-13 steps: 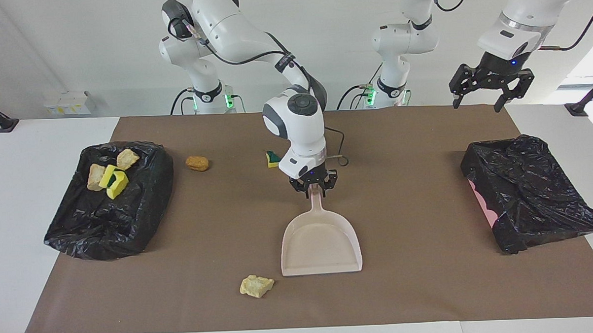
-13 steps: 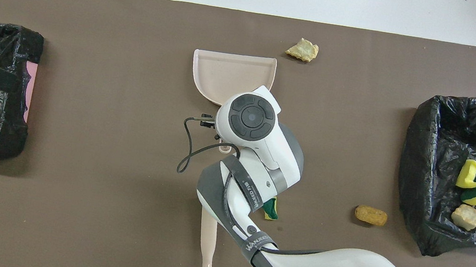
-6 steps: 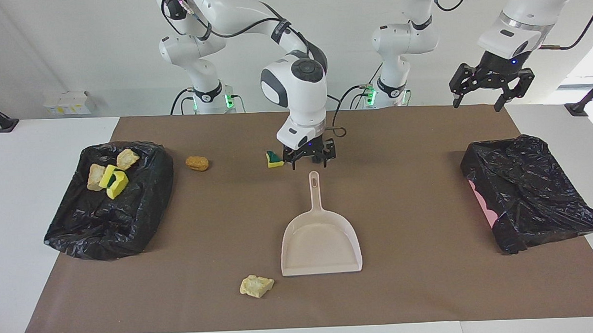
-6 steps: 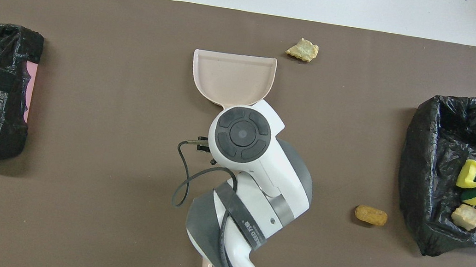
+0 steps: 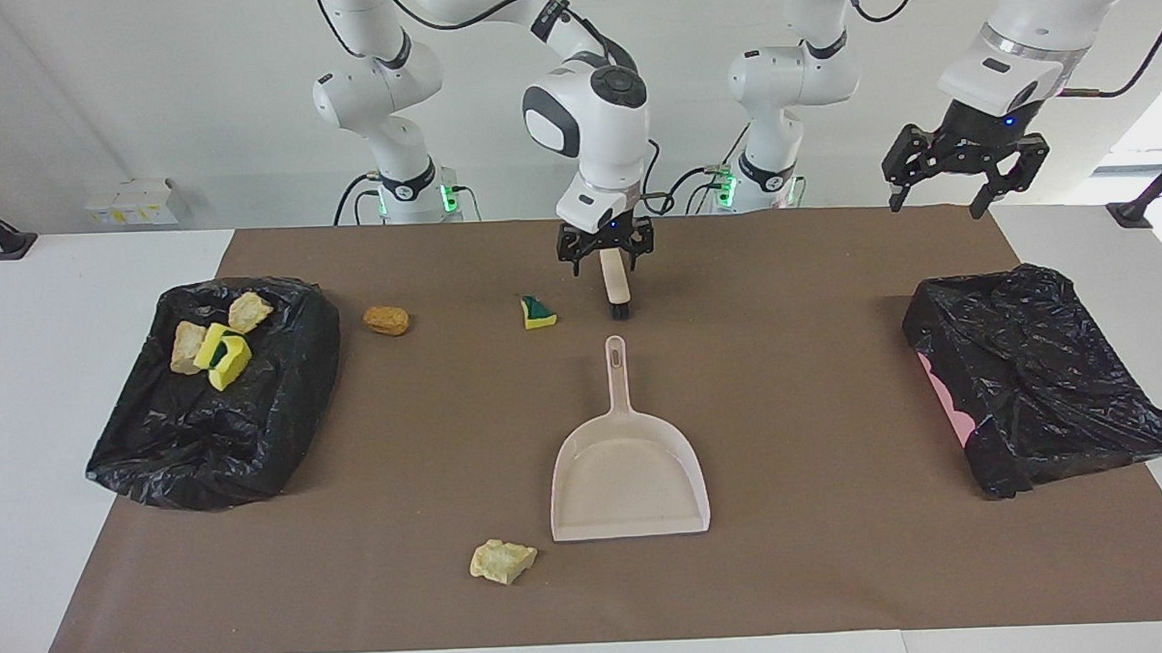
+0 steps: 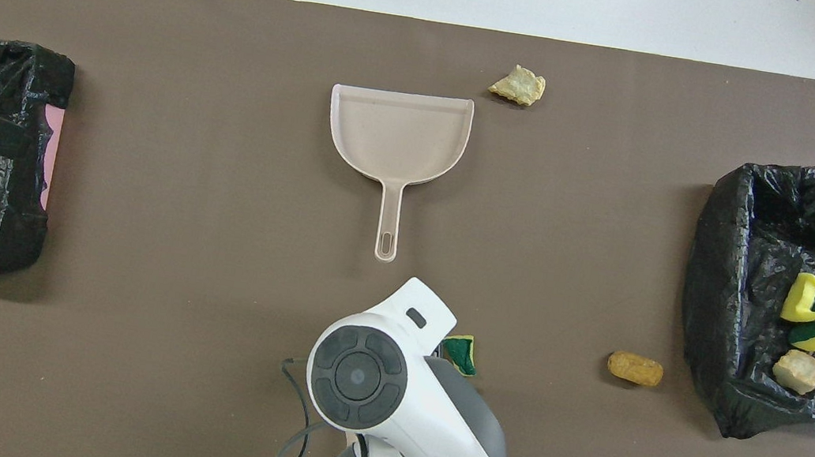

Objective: Sweep and dump trash in bin

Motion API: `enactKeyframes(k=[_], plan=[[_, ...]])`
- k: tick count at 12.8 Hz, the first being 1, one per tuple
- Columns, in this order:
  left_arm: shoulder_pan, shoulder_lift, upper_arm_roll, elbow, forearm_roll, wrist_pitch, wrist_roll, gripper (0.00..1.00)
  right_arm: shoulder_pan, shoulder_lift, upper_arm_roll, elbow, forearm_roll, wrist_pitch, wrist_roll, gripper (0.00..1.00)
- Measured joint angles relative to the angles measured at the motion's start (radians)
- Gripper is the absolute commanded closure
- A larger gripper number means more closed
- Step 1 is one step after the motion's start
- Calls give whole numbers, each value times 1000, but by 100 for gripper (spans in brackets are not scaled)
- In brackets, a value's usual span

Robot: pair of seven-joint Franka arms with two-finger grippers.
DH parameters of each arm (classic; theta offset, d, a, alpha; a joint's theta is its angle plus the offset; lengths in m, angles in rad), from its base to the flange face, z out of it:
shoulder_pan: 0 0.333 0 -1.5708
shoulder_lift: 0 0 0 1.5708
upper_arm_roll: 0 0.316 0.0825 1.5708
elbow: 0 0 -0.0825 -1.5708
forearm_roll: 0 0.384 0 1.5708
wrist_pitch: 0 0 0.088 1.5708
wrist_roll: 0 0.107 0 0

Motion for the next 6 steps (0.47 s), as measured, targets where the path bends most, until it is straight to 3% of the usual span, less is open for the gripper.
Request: enactKeyframes(k=[3,6], plan=[[0,0,-12,-8,0,16,0,0,53,-73,0,-113,73,28,0,0],[2,5,-86,-40,0,61,-63,0,97,-136,0,-196,133,38,32,0]])
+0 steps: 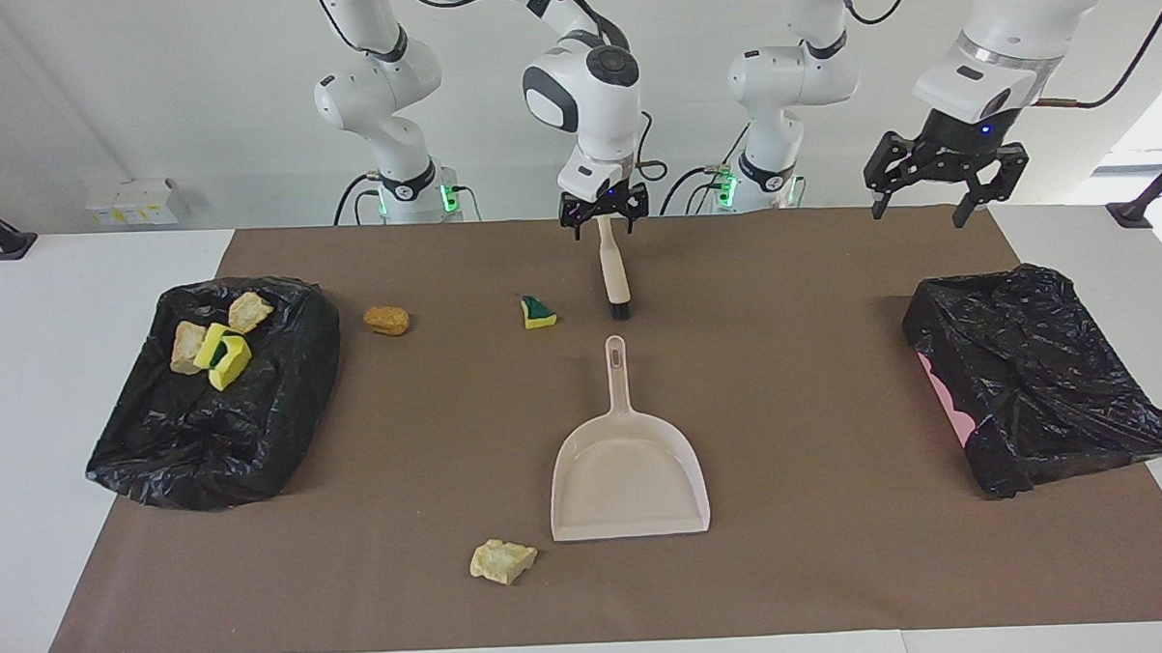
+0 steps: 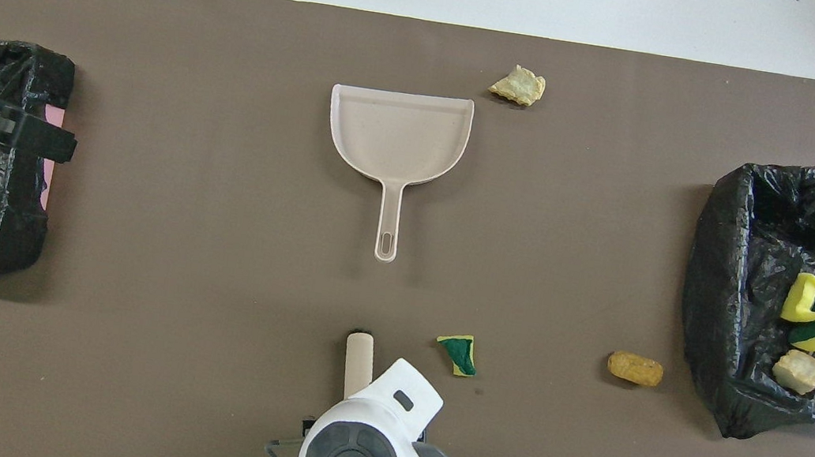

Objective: Sweep and dump trash in bin

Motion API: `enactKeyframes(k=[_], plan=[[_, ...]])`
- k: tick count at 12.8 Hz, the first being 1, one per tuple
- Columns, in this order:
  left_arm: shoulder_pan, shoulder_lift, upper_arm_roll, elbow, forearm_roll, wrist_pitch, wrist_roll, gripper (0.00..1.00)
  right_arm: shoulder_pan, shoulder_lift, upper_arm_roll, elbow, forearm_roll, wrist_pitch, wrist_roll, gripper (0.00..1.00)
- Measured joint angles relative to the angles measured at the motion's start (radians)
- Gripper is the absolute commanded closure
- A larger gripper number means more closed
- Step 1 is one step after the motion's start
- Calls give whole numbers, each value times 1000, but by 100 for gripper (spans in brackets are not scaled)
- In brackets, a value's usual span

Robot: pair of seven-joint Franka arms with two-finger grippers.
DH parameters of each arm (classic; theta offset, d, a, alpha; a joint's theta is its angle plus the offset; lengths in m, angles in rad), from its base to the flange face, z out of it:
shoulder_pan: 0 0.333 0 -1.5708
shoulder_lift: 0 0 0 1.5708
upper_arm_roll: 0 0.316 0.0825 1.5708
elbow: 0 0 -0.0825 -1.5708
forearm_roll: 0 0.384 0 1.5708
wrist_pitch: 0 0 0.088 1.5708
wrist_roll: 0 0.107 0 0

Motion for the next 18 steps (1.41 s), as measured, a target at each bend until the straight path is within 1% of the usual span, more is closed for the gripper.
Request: enactKeyframes(k=[1,3,6,7,9,10,11,12,13,14,15,18], plan=[[1,4,-45,-20,0,28,-54,0,7,-16,0,-22,17,0,4,0],[2,12,-157,-88,0,129,-198,0,19,-33,0,-61,40,11,4,0],[1,50,-297,-177,0,270,-397,0,44,-25,0,-122,70,57,15,14],[1,79,-334,-190,0,311,-445,0,52,-18,0,-134,109,60,15,17],[1,157,-386,-203,15,395,-522,0,60,-5,0,-141,150,64,15,29],[1,210,-412,-206,57,439,-568,0,61,-1,0,-141,154,65,15,34],[1,264,-441,-208,115,488,-627,0,65,2,0,-141,156,65,15,36],[0,314,-466,-208,165,528,-683,0,74,8,-1,-142,157,65,15,44],[0,360,-483,-208,201,568,-721,0,84,17,-1,-142,158,65,15,61],[-1,392,-489,-208,216,602,-737,0,91,27,0,-142,159,71,16,85],[0,416,-490,-207,217,625,-739,0,93,36,-1,-141,159,79,16,100],[-3,449,-495,-207,217,641,-751,0,90,57,-5,-111,161,82,19,100]])
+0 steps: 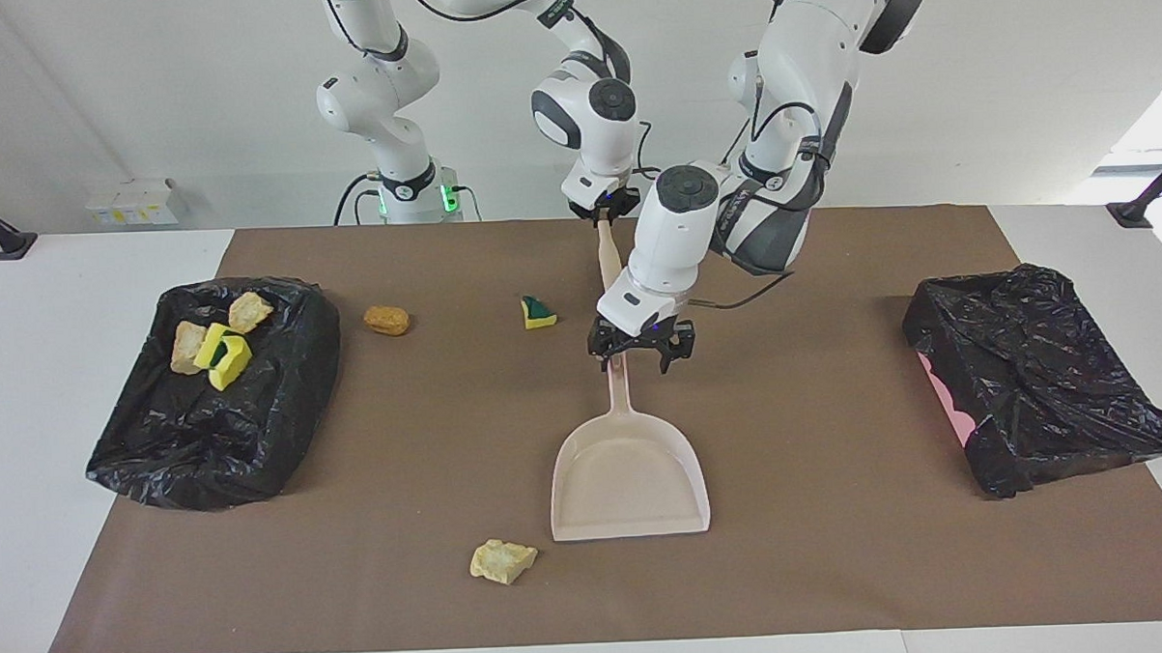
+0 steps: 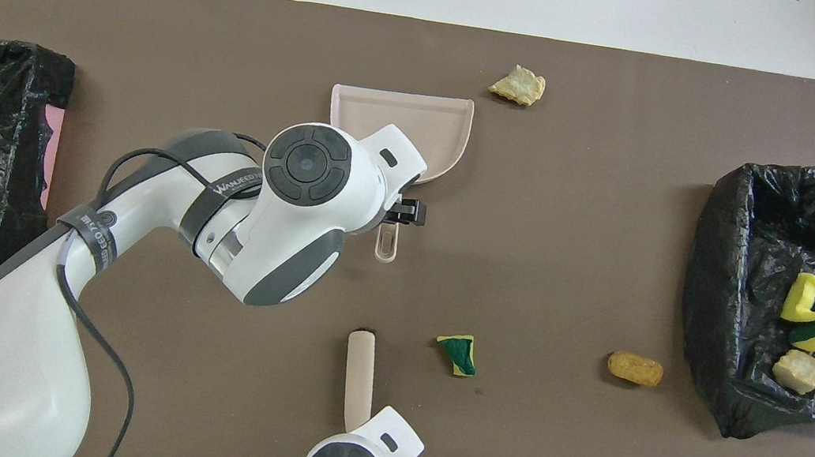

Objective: Sweep and dump trash in bin

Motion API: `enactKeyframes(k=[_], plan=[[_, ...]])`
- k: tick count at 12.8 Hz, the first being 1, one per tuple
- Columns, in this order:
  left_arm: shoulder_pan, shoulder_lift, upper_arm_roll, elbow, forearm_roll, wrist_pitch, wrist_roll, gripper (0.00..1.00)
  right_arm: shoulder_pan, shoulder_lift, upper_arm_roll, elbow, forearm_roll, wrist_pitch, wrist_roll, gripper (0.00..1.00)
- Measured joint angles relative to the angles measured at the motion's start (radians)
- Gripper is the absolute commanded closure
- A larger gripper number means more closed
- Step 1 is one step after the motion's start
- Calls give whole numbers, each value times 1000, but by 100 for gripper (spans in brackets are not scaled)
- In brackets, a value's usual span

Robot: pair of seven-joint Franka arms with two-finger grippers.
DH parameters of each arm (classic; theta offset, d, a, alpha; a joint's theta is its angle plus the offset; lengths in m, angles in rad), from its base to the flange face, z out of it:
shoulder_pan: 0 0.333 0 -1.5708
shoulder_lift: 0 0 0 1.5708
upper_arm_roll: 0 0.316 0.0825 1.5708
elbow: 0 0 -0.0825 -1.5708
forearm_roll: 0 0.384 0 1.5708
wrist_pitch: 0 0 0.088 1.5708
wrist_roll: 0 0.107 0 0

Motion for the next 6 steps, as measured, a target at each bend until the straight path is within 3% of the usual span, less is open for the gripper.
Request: enactKeyframes(k=[6], plan=[[-15,25,-5,-1,42,4,-16,25,-96,-22,-9,48,0,-57,2,100]])
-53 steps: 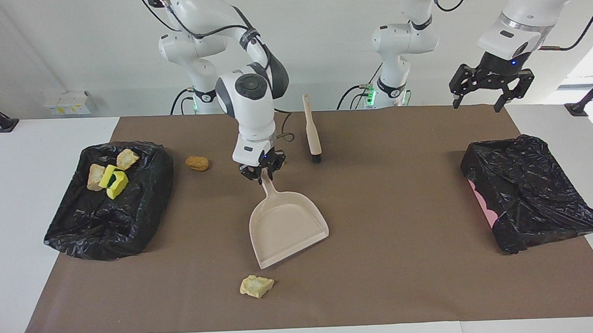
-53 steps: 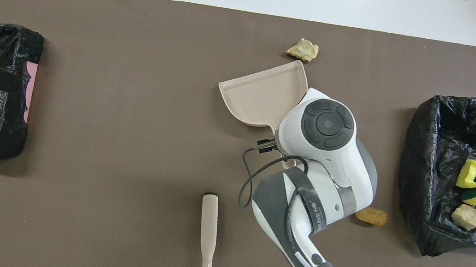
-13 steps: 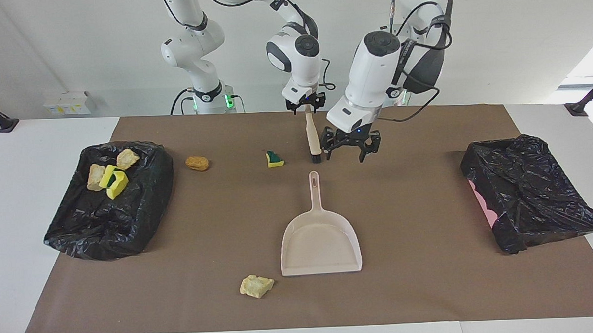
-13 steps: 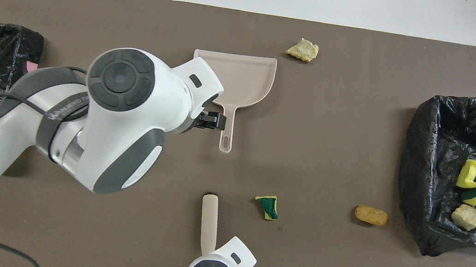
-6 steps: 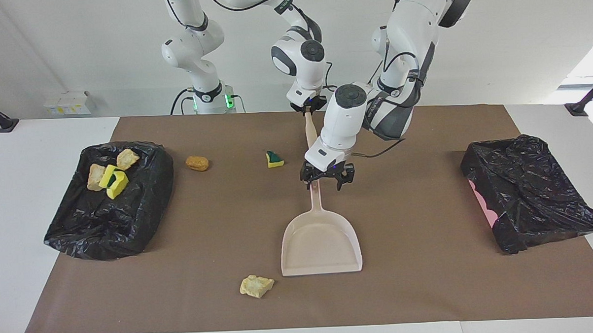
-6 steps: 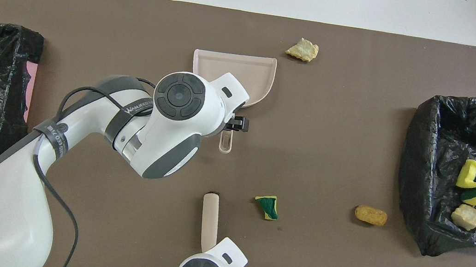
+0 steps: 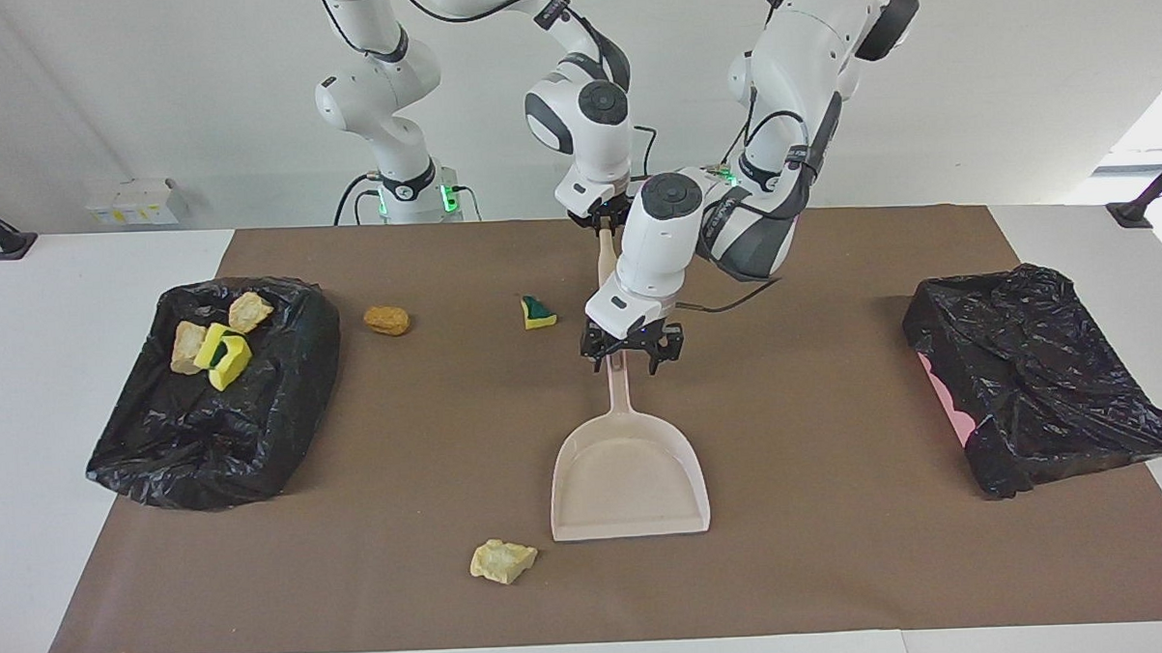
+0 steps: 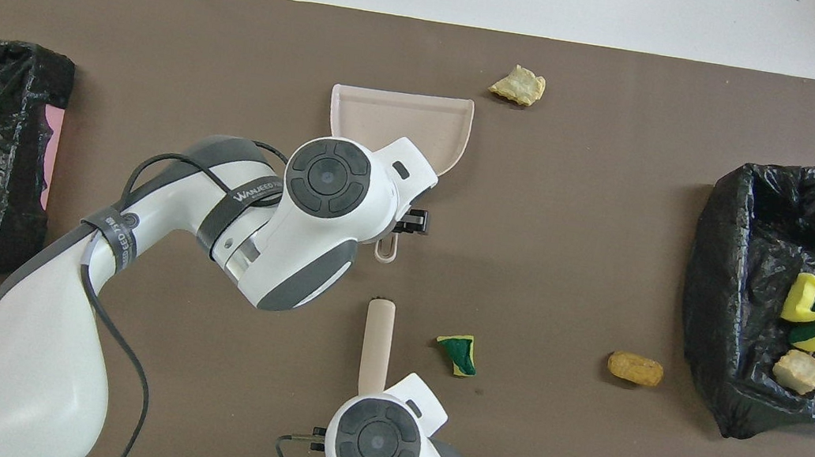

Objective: Sweep and dump trash in bin

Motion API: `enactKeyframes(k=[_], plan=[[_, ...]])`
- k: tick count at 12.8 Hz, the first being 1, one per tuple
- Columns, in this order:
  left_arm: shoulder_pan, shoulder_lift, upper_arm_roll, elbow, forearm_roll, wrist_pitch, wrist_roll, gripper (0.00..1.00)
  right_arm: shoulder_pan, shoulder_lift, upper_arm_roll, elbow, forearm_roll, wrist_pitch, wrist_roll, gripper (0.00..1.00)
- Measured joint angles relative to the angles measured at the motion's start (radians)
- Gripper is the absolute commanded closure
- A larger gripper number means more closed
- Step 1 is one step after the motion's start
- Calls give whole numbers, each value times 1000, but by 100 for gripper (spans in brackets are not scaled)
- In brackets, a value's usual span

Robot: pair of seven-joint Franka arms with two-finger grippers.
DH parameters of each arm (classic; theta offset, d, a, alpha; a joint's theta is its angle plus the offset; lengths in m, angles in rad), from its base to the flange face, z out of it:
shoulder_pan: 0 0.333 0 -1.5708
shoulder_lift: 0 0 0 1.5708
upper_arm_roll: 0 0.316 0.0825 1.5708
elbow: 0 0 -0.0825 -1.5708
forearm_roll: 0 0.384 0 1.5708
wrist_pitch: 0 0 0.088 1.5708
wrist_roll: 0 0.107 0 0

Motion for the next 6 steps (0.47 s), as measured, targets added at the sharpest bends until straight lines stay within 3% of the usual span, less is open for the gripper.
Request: enactKeyframes(k=[2,6], plan=[[0,4,-1,0,4,1,0,26,-49,-43,-1,5,0,-69,0,100],[-16,17,-1,-3,16,1,-5,47,-203,-138,-5,6,-1,-217,-59,100]])
